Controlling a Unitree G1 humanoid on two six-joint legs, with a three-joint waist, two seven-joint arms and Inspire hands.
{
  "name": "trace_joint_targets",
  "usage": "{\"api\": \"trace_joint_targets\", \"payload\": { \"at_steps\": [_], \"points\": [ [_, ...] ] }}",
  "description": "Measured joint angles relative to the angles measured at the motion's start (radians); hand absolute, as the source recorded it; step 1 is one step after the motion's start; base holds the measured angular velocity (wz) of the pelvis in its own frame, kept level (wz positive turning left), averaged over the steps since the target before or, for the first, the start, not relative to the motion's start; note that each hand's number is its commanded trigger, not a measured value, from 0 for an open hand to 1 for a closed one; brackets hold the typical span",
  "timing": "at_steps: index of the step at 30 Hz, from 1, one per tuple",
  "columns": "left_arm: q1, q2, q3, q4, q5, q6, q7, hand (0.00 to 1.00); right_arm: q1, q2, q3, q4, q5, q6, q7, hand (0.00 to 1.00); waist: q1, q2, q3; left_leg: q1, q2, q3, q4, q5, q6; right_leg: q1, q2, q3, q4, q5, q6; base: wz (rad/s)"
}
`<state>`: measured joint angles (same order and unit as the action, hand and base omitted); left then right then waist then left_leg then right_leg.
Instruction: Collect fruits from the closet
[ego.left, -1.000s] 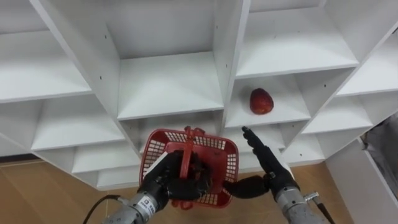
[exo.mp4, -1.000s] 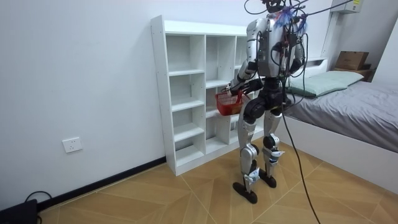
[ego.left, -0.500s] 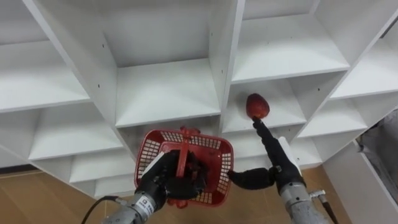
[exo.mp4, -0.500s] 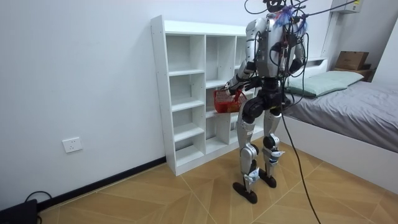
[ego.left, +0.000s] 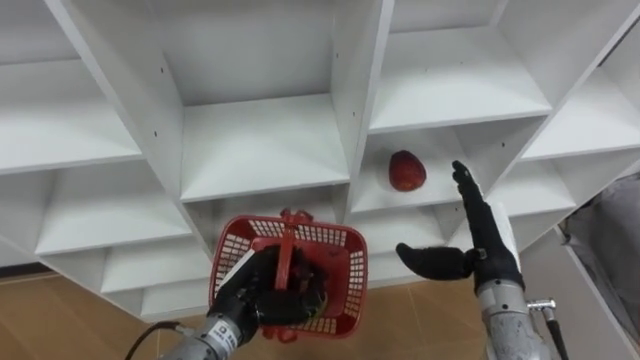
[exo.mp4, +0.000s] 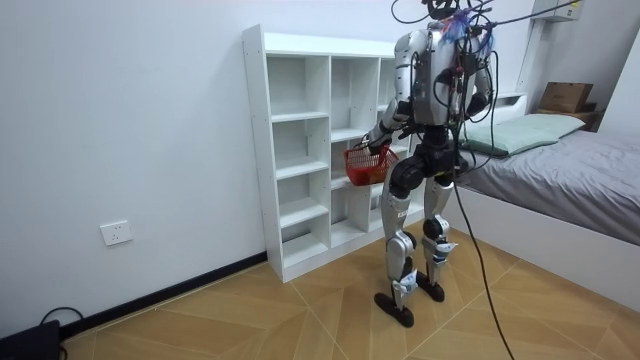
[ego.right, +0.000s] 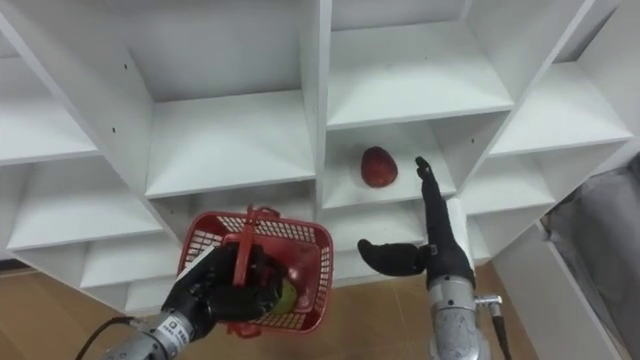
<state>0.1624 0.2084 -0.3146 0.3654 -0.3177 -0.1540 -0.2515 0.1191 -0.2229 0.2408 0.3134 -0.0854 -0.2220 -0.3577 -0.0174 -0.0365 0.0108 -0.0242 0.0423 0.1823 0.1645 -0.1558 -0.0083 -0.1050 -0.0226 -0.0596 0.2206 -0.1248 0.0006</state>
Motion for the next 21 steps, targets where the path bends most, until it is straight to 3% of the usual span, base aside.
{"api": "trace_joint_targets", "payload": {
  "at_steps": [13,21],
  "points": [
    [0.031,0.007,0.034,-0.001,0.0,0.001,0.0,1.0,0.0,-0.025,-0.029,-0.039,0.05,-0.01,-0.081,0.0,0.004,0.009,-0.0054,0.0,0.0,-0.023,-0.001,0.0,0.0,0.019,-0.002,-0.023,-0.018,0.0,0.0,0.05],
    [0.046,0.007,0.041,-0.001,0.0,0.001,0.002,1.0,0.0,-0.025,-0.029,-0.036,0.043,-0.01,-0.07,0.0,-0.001,0.008,-0.0057,0.0,-0.001,-0.03,0.0,0.0,0.0,0.021,-0.004,-0.032,-0.018,0.0,0.0,0.02]
  ]
}}
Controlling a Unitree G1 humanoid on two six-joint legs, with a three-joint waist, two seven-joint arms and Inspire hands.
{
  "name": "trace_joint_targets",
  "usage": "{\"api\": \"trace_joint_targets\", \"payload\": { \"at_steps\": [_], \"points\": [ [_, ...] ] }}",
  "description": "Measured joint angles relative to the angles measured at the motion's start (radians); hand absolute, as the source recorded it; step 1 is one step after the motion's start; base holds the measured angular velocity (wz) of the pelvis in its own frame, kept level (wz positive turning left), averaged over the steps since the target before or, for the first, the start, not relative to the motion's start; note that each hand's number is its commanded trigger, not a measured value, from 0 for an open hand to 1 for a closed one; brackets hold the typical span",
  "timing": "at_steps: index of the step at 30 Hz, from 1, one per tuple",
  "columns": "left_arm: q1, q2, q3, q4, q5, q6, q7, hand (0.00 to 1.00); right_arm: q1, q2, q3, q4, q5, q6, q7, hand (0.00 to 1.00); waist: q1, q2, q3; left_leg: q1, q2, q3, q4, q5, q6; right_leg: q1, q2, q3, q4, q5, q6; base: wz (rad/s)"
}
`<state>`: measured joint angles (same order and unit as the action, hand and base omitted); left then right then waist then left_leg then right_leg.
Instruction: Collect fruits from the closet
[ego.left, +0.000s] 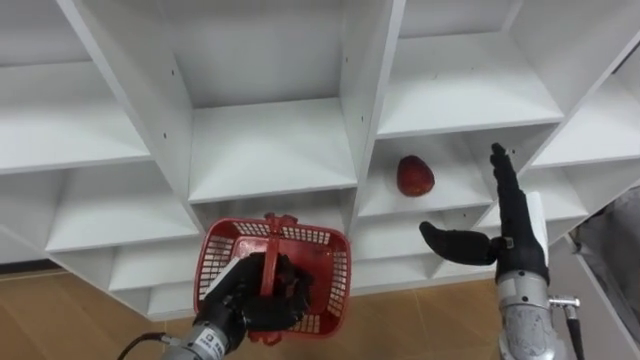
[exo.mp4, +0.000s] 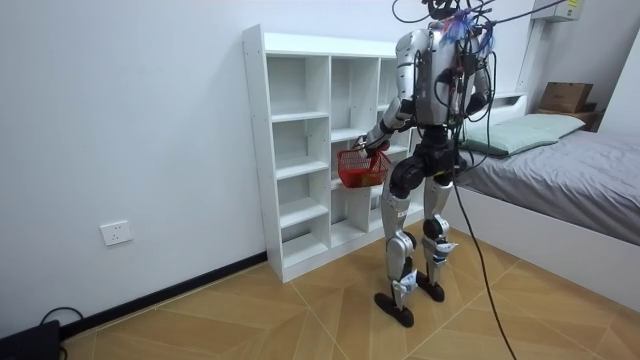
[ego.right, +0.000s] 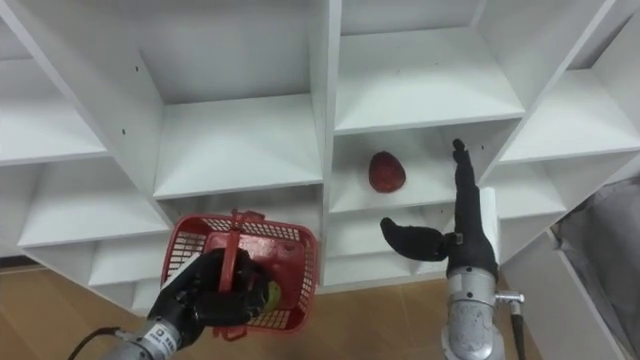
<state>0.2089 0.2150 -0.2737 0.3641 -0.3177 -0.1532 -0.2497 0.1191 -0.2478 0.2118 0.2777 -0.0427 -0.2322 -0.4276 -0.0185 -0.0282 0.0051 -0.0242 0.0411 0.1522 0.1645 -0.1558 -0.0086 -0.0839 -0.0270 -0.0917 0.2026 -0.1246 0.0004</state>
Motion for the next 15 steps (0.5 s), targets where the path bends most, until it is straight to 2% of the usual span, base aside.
{"api": "trace_joint_targets", "payload": {
  "at_steps": [4,10,15],
  "points": [
    [0.016,0.0,0.0,0.0,0.001,0.001,-0.003,1.0,0.0,0.0,0.0,0.004,0.0,0.001,0.016,0.0,0.0,-0.007,0.0038,-0.002,0.0,-0.003,0.001,0.0,0.0,0.0,0.0,-0.004,0.001,0.0,0.0,0.02],
    [0.03,0.001,0.0,0.0,0.005,0.013,-0.006,1.0,0.0,0.0,0.0,0.026,-0.006,0.004,0.039,0.0,0.0,-0.017,0.0015,-0.019,-0.001,-0.02,0.007,0.0,0.0,-0.005,-0.004,-0.024,-0.001,-0.001,-0.001,0.09],
    [0.031,0.014,-0.002,0.0,0.004,0.023,-0.006,1.0,-0.011,0.0,0.0,0.066,-0.002,0.005,0.04,0.0,-0.002,-0.017,0.0014,-0.032,-0.002,-0.026,0.021,-0.001,0.0,-0.007,-0.007,-0.034,0.0,-0.004,-0.001,0.05]
  ]
}}
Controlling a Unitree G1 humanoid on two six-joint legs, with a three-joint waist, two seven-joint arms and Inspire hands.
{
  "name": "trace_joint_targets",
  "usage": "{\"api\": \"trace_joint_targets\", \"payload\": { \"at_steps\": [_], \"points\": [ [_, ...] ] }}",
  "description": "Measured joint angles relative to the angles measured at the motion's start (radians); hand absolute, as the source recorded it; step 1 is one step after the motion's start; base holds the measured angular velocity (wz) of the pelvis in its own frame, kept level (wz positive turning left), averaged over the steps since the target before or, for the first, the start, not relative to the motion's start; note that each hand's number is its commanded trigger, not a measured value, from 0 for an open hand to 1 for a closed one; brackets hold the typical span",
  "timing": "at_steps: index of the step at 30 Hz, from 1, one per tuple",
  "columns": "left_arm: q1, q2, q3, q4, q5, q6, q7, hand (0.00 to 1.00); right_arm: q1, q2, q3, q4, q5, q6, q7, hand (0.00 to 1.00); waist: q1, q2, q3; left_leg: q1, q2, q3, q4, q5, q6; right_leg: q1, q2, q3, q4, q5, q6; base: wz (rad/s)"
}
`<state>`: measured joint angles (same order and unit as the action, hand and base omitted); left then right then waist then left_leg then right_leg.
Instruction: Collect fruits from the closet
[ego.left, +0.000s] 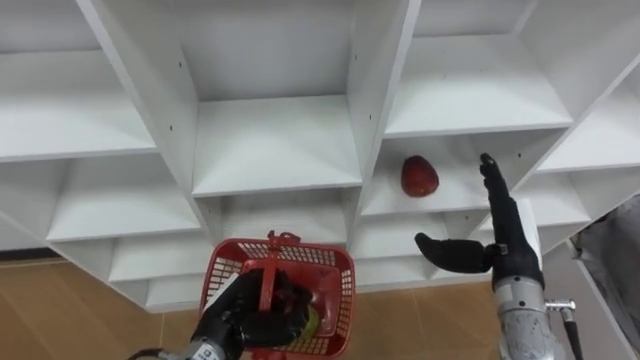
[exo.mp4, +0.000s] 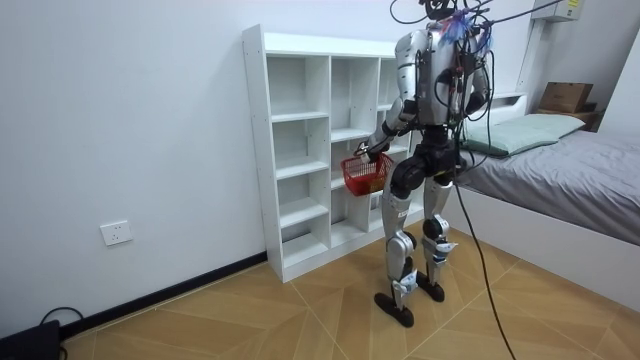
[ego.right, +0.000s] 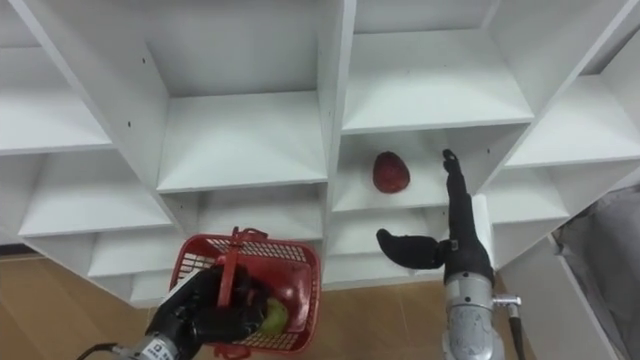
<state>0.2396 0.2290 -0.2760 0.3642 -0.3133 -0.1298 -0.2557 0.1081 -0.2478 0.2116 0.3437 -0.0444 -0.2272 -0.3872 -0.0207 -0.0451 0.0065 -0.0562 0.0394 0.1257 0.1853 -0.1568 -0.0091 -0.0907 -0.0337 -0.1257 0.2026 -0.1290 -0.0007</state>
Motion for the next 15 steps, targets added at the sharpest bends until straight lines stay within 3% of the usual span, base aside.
{"api": "trace_joint_targets", "payload": {
  "at_steps": [9,15],
  "points": [
    [-0.006,0.008,0.02,0.0,0.001,0.001,-0.022,1.0,-0.136,0.001,-0.056,0.122,0.002,-0.001,-0.057,0.0,0.006,0.003,0.0023,-0.08,0.002,-0.023,0.056,-0.005,-0.002,-0.072,-0.006,-0.021,0.055,-0.013,-0.009,0.07],
    [-0.008,0.012,0.031,0.0,0.011,0.004,-0.033,1.0,-0.149,-0.001,-0.083,0.145,0.001,-0.003,-0.091,0.0,0.026,0.005,0.0043,-0.119,0.001,-0.05,0.075,-0.005,-0.003,-0.096,-0.008,-0.043,0.059,-0.018,-0.01,0.13]
  ]
}}
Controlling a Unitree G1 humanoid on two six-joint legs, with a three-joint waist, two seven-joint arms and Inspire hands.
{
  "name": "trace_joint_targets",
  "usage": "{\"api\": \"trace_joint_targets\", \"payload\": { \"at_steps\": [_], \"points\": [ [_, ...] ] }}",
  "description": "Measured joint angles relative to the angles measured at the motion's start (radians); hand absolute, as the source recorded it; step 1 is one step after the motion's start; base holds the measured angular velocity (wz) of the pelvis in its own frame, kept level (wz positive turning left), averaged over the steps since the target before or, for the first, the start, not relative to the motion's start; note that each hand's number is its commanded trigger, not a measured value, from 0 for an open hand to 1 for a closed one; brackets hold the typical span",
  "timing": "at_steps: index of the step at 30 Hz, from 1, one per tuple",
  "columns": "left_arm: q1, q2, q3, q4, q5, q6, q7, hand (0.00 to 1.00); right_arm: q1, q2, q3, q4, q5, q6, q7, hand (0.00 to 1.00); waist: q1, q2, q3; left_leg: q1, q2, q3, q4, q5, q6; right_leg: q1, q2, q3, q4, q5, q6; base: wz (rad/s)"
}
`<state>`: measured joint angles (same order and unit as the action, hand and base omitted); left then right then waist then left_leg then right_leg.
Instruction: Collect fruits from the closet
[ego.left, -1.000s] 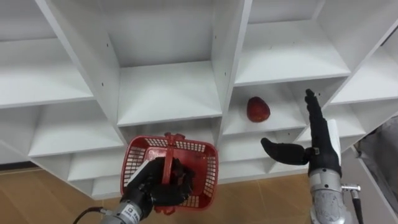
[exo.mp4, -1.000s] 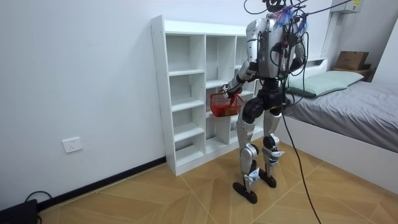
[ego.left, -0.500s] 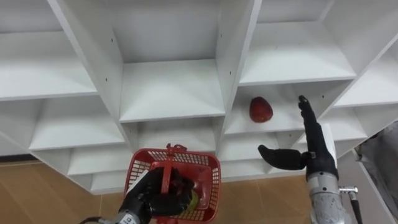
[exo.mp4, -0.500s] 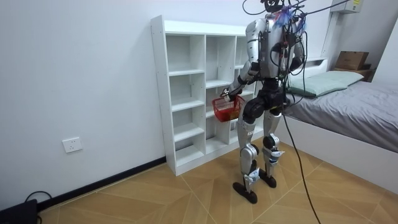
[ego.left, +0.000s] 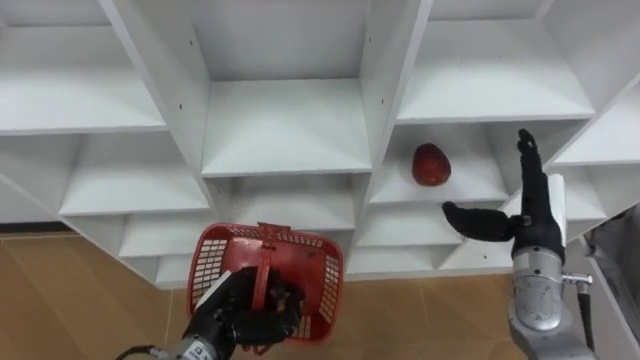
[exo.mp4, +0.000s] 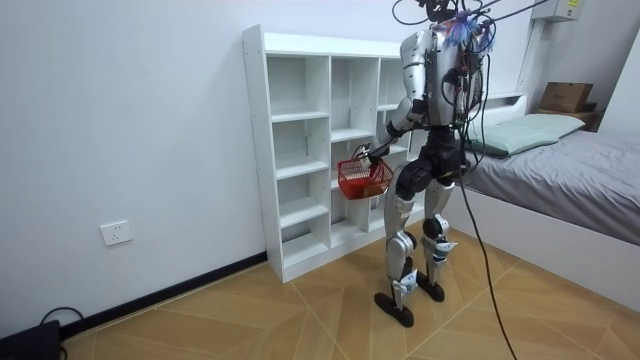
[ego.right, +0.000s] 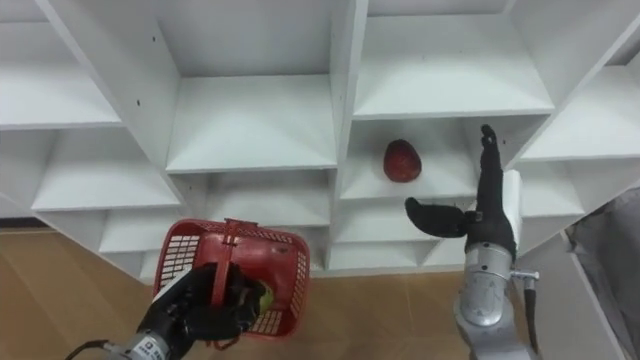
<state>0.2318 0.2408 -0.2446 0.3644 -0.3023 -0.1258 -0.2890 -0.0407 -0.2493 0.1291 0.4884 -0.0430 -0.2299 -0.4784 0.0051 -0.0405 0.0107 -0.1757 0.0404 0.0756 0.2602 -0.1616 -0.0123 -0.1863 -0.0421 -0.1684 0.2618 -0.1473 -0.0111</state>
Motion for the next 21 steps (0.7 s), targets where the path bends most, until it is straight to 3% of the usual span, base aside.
{"api": "trace_joint_targets", "payload": {
  "at_steps": [10,21],
  "points": [
    [-0.018,0.003,-0.005,0.025,0.044,0.014,0.002,1.0,-0.136,-0.039,0.004,0.098,0.017,0.004,-0.018,0.0,0.018,-0.02,0.0201,-0.08,-0.004,-0.012,0.031,0.001,0.0,-0.072,-0.012,-0.024,0.034,-0.002,-0.004,0.03],
    [-0.077,0.003,-0.006,0.08,0.042,0.019,0.002,1.0,-0.195,-0.05,0.006,0.102,0.015,0.004,-0.052,0.0,0.036,-0.027,0.0217,-0.159,-0.004,-0.007,0.067,0.0,0.0,-0.155,-0.019,-0.02,0.087,-0.016,-0.01,0.02]
  ]
}}
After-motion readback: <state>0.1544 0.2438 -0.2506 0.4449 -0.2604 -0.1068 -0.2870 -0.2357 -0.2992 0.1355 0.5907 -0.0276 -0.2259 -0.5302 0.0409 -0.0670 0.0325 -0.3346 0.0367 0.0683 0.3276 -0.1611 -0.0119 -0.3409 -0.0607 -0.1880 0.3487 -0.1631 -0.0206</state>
